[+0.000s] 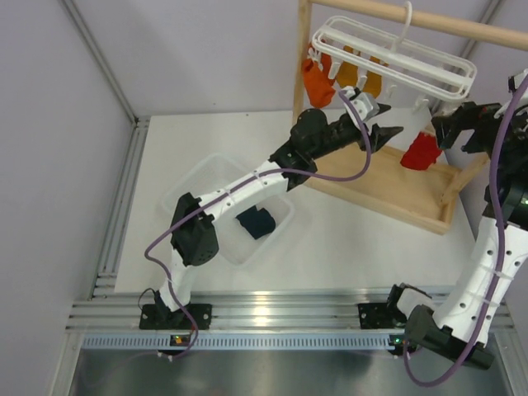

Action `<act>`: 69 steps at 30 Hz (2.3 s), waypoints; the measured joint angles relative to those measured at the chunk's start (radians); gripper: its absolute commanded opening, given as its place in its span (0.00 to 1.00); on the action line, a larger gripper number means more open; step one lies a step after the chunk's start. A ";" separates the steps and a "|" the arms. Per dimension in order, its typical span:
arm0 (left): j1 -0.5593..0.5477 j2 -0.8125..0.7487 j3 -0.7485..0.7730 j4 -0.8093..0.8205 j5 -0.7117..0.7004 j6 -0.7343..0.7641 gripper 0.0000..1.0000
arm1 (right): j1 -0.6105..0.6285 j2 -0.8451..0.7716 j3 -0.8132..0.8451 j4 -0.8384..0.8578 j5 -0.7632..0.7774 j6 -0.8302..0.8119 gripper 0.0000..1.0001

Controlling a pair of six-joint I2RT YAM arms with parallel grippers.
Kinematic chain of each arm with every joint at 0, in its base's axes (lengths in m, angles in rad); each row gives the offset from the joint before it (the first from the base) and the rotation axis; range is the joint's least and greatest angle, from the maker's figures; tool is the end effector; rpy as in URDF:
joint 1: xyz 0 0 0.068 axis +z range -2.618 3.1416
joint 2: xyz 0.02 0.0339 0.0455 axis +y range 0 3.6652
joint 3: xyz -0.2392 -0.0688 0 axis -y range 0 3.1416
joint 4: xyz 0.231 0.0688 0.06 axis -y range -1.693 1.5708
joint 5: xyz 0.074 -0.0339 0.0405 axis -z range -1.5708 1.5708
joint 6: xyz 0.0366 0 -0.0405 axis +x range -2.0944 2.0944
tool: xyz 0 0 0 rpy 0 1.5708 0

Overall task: Clip the socks to the hanger
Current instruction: Open the clamp at the hanger.

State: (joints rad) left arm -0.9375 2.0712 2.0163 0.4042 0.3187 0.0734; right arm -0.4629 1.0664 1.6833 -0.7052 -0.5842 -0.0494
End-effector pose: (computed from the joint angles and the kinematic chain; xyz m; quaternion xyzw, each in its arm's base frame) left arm 0.2694 -0.3864 0.4078 0.3879 0.4325 -0.4213 0.6964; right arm 0.1542 -0.0544 0.4963 -0.0453 0.7313 0.0417 0.6793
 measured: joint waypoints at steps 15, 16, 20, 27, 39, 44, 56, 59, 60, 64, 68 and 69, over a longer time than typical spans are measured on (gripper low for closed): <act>-0.003 0.064 0.073 0.082 -0.024 -0.036 0.64 | -0.044 -0.099 -0.249 0.117 -0.365 0.207 0.98; -0.003 0.083 0.092 0.090 -0.028 -0.043 0.64 | -0.044 -0.100 -0.245 0.117 -0.365 0.217 1.00; -0.009 0.159 0.150 0.120 -0.051 -0.072 0.64 | -0.045 -0.101 -0.201 0.092 -0.338 0.227 1.00; -0.037 0.254 0.212 0.161 -0.116 -0.103 0.66 | -0.045 -0.117 -0.129 0.024 -0.262 0.227 1.00; -0.056 0.288 0.268 0.245 -0.236 -0.117 0.35 | -0.045 -0.146 -0.174 0.053 -0.260 0.252 0.99; -0.052 0.286 0.257 0.251 -0.210 -0.122 0.22 | -0.045 -0.155 -0.246 0.190 -0.290 0.365 0.82; -0.047 0.223 0.217 0.172 -0.095 -0.123 0.08 | 0.063 -0.138 -0.415 0.513 -0.258 0.636 0.58; -0.047 0.205 0.217 0.149 -0.079 -0.120 0.07 | 0.100 -0.140 -0.415 0.524 -0.203 0.626 0.58; -0.047 0.201 0.216 0.142 -0.074 -0.119 0.07 | 0.107 -0.140 -0.415 0.526 -0.178 0.621 0.58; -0.047 0.181 0.216 0.104 -0.053 -0.107 0.07 | 0.113 -0.135 -0.415 0.555 -0.091 0.618 0.56; -0.047 0.169 0.214 0.076 -0.040 -0.099 0.08 | 0.114 -0.117 -0.415 0.587 -0.051 0.629 0.52; -0.046 0.165 0.214 0.068 -0.038 -0.097 0.08 | 0.114 -0.114 -0.415 0.591 -0.047 0.632 0.50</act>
State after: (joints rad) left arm -0.9833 2.2364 2.2303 0.4717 0.2806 -0.0235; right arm -0.3489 0.9520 1.2678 -0.1146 -0.6315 0.5823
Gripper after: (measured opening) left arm 0.252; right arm 0.523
